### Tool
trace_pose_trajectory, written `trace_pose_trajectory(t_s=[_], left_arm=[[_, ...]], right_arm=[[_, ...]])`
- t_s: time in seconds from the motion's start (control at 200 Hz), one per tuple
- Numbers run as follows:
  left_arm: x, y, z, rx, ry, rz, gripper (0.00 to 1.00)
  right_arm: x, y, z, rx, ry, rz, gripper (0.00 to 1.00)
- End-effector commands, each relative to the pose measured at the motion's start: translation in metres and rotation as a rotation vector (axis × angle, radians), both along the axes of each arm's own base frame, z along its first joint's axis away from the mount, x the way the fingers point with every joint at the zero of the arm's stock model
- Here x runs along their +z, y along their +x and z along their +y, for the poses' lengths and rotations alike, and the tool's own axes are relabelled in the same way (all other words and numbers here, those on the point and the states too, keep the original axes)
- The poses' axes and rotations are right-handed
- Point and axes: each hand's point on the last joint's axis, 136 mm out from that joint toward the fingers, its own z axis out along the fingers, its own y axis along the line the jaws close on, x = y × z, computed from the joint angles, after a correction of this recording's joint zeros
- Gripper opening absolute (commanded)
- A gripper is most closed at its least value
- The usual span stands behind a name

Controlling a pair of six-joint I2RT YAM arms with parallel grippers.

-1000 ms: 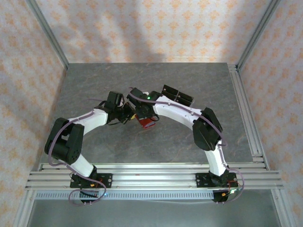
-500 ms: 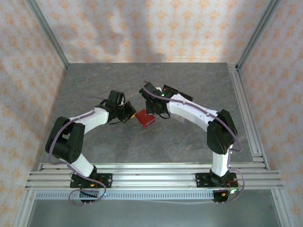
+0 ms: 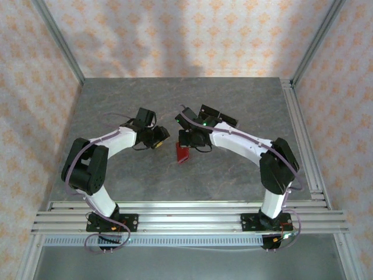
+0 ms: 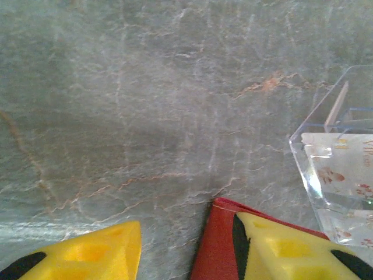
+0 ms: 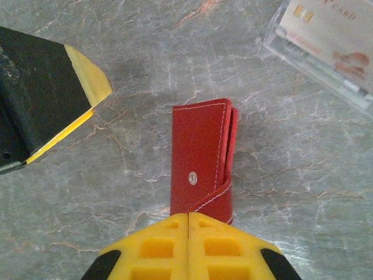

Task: Put the credit cards into the card holder

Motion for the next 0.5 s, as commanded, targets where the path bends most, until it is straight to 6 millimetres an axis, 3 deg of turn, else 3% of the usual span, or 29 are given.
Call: trace_pose_trajectory(t_s=[0.0,0.345,0.495], left_arm=[[0.006,-0.002,0.012,-0.017,0.062,-0.008,0.5],[0.03,-0.014,-0.011,-0.11,0.0,-0.055,0.61],[0.027,-0.017,-0.015,-0.129,0.011,-0.045,0.61]], right_arm=[[0.024,-0.003,0.009,-0.014,0.105,-0.018,0.0],[0.049,-0.002,0.013,-0.022,0.176,-0.051,0.0],[0.043,-0.001,0.01,-0.025,0.147,-0.048,0.0]])
